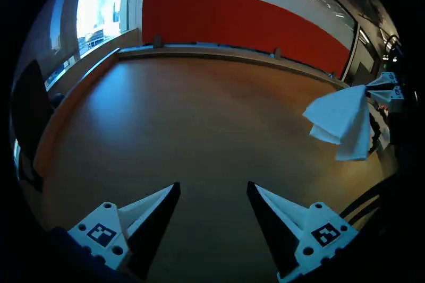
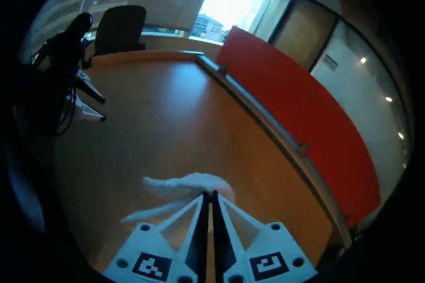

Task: Fold towel

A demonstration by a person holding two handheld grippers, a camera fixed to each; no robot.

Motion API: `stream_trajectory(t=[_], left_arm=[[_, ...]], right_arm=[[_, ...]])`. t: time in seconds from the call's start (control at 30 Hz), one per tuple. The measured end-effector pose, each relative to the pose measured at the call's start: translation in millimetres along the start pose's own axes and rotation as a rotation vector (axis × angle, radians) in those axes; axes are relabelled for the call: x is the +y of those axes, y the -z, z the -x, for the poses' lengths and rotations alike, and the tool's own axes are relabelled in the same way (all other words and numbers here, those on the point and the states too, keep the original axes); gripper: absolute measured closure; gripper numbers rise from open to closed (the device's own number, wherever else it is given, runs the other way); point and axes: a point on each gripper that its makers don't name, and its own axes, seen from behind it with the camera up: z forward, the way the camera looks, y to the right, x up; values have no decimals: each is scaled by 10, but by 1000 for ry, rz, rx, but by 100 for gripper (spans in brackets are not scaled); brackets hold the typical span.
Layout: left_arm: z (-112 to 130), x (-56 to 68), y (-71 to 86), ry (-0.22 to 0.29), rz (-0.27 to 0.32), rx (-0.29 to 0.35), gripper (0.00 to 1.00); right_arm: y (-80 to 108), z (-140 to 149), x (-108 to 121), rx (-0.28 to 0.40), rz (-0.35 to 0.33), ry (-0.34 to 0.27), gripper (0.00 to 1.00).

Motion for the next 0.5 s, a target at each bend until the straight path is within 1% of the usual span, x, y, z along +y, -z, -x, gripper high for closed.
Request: stream_trajectory(t=[0.2,0.5], left_arm=[[-71,28,16,-9,8,14,7],[-100,29,67,-16,11,22,7]], right_arm=[[129,33,186,-12,43,32,95],[212,77,374,-13,75,33,95]])
